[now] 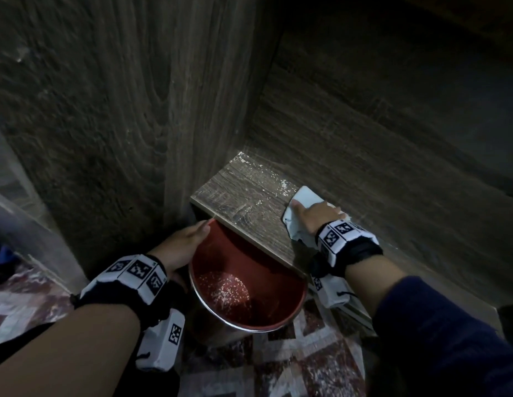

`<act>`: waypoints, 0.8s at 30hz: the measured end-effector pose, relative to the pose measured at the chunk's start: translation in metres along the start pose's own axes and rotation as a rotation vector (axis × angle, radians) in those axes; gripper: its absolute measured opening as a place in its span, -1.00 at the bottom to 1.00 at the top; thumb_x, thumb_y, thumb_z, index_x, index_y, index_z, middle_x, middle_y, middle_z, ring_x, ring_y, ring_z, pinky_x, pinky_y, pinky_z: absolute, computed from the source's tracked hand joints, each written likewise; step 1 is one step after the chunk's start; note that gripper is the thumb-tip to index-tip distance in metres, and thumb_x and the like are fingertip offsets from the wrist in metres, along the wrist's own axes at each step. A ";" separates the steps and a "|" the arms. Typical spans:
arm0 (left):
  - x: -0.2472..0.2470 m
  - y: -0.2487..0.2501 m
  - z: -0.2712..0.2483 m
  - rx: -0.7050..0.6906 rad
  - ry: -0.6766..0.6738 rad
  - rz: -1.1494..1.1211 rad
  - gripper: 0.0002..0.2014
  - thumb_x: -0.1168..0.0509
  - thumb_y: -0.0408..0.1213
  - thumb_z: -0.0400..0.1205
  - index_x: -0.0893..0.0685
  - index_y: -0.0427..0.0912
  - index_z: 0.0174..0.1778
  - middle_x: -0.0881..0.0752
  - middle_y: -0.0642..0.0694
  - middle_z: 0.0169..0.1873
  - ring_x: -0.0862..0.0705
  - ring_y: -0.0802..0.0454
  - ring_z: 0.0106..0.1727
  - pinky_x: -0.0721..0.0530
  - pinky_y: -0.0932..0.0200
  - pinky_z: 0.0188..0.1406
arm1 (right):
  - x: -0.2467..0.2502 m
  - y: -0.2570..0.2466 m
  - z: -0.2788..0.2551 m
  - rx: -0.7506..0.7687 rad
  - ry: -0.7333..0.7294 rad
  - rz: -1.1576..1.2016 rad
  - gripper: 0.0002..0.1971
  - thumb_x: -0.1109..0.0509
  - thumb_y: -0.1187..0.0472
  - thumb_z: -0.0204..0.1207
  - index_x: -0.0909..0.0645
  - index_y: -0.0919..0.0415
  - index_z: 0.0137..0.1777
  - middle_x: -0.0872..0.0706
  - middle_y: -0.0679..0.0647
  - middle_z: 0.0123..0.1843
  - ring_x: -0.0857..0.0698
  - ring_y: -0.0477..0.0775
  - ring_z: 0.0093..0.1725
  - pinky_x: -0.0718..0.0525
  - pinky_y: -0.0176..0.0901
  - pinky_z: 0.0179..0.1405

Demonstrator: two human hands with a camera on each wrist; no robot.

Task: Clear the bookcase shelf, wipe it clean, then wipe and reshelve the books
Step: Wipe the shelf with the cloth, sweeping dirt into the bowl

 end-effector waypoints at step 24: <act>0.016 0.001 -0.002 0.032 0.018 -0.084 -0.71 -0.04 -0.05 0.79 -0.51 0.18 0.40 -0.72 -0.02 0.08 -0.67 0.13 -0.18 -0.57 0.33 -0.53 | 0.006 -0.069 -0.016 0.468 -0.034 -0.148 -0.23 0.01 -0.29 0.66 0.19 0.07 0.72 0.18 0.24 0.73 0.19 0.30 0.69 0.13 0.21 0.64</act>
Point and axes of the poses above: each hand's wrist, its own z-axis towards the middle knuckle, its own x-axis out of the back of the hand, y = z × x, the point moved 4 cm from there along z, towards the middle knuckle
